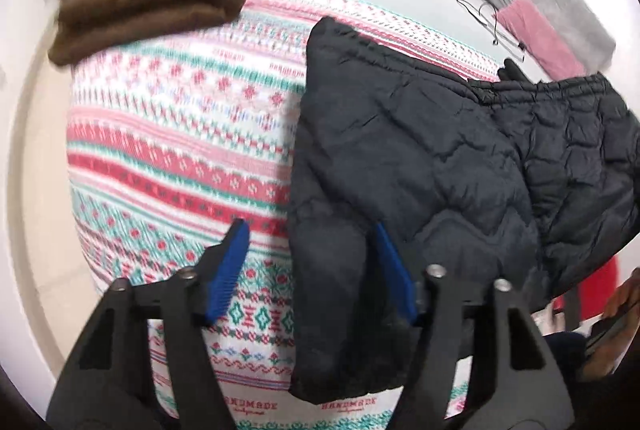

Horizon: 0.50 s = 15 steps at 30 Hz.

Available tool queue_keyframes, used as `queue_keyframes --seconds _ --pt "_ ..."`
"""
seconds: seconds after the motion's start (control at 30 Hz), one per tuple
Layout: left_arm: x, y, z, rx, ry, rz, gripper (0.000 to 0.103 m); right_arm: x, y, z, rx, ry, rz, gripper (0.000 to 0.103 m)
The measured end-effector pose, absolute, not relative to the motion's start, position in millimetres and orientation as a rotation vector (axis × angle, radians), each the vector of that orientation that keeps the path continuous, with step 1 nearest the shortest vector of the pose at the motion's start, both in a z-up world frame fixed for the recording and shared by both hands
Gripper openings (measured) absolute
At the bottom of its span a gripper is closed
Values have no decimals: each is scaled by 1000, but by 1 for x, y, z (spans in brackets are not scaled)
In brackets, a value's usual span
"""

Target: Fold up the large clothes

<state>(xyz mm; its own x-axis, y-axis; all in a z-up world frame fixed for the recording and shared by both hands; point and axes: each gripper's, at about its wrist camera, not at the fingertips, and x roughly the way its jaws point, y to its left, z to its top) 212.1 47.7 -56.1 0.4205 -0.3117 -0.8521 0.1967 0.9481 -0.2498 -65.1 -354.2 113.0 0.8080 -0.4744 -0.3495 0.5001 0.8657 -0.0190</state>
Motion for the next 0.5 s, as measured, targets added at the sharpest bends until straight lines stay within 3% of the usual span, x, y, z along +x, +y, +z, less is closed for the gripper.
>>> queue_keyframes --seconds 0.17,0.5 --pt "205 33 -62 -116 1115 -370 35 -57 -325 126 18 324 -494 12" --pt "206 17 -66 -141 1127 -415 34 -32 -226 136 -185 280 -296 12"
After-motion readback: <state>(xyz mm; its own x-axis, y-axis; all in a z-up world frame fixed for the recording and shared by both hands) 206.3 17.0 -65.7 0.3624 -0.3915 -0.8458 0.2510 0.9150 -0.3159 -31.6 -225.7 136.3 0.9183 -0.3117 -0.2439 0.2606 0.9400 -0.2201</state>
